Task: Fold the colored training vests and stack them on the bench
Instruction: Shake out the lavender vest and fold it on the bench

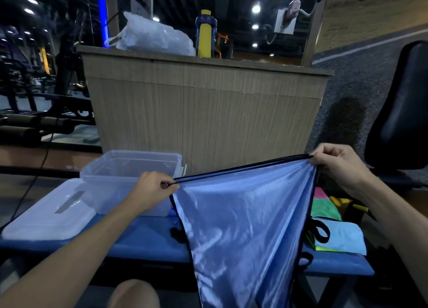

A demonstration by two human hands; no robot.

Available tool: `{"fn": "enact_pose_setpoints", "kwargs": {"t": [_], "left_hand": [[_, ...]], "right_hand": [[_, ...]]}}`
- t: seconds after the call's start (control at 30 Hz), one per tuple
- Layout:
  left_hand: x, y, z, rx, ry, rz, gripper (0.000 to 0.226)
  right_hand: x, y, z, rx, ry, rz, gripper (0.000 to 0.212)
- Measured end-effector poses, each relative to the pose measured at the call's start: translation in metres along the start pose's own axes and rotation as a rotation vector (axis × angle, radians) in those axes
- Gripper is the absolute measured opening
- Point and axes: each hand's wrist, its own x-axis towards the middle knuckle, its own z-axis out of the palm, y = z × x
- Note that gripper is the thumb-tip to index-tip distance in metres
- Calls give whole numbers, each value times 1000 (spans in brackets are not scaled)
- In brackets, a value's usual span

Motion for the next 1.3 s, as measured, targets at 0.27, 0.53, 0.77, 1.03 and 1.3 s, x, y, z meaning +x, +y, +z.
{"fn": "enact_pose_setpoints", "kwargs": {"t": [0.27,0.53,0.77,1.03,1.3], "left_hand": [[15,29,-75,-1016,-251,-160,52],[34,42,-107,-557,-51,-153,14],[28,38,-96,-130,161,-20,16],[20,32,-108,-739,-118,-170,46],[18,34,-118,-1097,-192,-144,74]], "right_hand": [[-13,20,-18,16,-173,157,7],[-27,29,-14,323,-292,302,41],[-15,25,5,249,-86,138,96],[-20,27,-2,289,-80,170,89],[-35,34,-8,567,-106,351,39]]}}
